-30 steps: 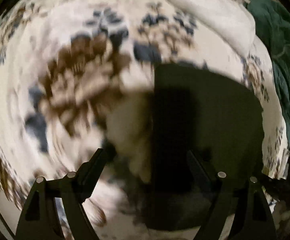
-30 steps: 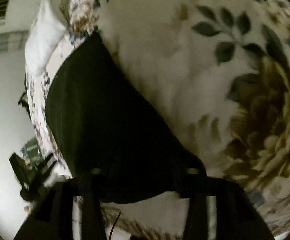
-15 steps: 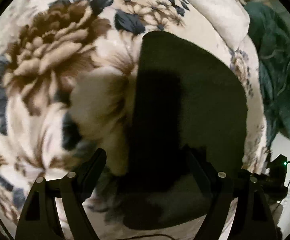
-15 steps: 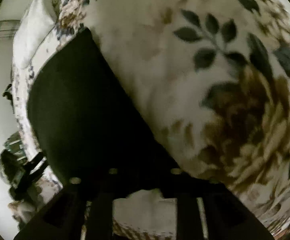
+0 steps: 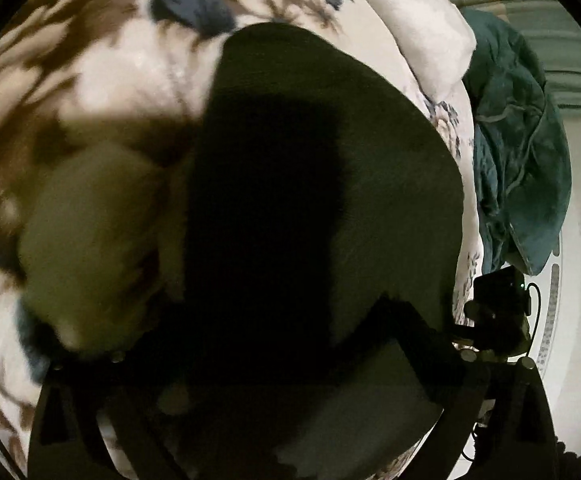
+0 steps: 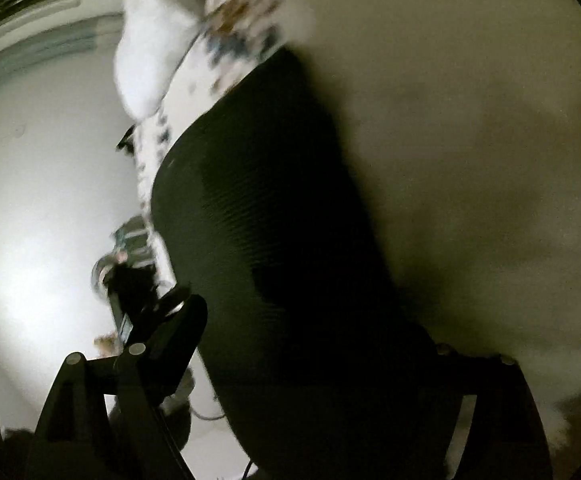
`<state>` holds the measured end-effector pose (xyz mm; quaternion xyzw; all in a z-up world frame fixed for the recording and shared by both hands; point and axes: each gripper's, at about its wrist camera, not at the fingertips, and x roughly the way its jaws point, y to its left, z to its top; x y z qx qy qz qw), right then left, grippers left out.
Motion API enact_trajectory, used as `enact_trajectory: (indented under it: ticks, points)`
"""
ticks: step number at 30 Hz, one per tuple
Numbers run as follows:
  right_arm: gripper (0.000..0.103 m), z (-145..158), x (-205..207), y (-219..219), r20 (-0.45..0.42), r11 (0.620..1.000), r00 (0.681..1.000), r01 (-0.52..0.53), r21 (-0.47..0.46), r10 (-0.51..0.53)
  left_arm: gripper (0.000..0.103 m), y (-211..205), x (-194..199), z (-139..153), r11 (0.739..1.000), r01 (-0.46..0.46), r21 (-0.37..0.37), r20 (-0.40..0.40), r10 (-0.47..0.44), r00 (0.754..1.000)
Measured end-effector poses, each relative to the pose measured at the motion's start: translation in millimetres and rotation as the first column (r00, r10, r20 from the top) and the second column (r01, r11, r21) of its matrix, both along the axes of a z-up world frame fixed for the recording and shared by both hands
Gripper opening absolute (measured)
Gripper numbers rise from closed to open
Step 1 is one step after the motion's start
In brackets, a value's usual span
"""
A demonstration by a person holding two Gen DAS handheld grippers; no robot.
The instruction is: Fold small clothes
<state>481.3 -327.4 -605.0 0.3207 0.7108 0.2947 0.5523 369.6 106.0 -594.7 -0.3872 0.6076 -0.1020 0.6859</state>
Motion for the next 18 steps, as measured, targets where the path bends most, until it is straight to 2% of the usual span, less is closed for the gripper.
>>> enact_trajectory:
  ticks: [2, 3, 4, 5, 6, 8, 9, 13, 18]
  points:
    - [0.087, -2, -4, 15, 0.005, 0.999, 0.999, -0.039, 0.007, 0.039, 0.100, -2, 4, 4, 1.000, -0.014, -0.018, 0.044, 0.015, 0.999]
    - [0.086, -2, -6, 24, 0.011, 0.999, 0.999, -0.052, 0.006, 0.052, 0.082, -1, 4, 8, 0.999, -0.022, -0.027, 0.065, 0.024, 0.998]
    - [0.075, -2, -7, 30, 0.019, 0.998, 0.998, -0.060, -0.003, 0.060, 0.062, -2, 4, 11, 0.999, -0.029, -0.024, 0.085, 0.030, 0.996]
    - [0.046, -1, -9, 34, 0.027, 0.998, 0.997, -0.065, -0.024, 0.066, 0.032, -3, 6, 13, 1.000, -0.023, 0.001, 0.077, 0.023, 0.997]
    - [0.033, 0, -10, 35, 0.035, 0.995, 0.997, -0.064, -0.073, 0.066, 0.027, -1, 6, 14, 1.000, -0.026, -0.016, 0.078, 0.027, 0.997]
    - [0.020, 4, -15, 28, 0.042, 0.997, 0.999, -0.017, -0.073, 0.020, 0.024, 1, 5, 20, 0.999, -0.031, -0.019, 0.088, 0.033, 0.996]
    - [0.018, 10, -18, 24, 0.049, 0.997, 0.999, 0.007, -0.075, -0.004, 0.023, -1, 7, 27, 1.000, -0.009, 0.002, 0.094, 0.009, 0.996]
    - [0.016, 49, -30, 26, 0.114, 0.991, 0.992, 0.058, -0.118, -0.044, 0.022, -5, 17, 59, 0.998, 0.055, 0.009, 0.132, -0.056, 0.990]
    - [0.016, 99, -23, 32, 0.171, 0.989, 0.981, 0.111, -0.096, -0.094, 0.021, 3, 63, 103, 0.993, 0.117, 0.001, 0.177, -0.115, 0.977]
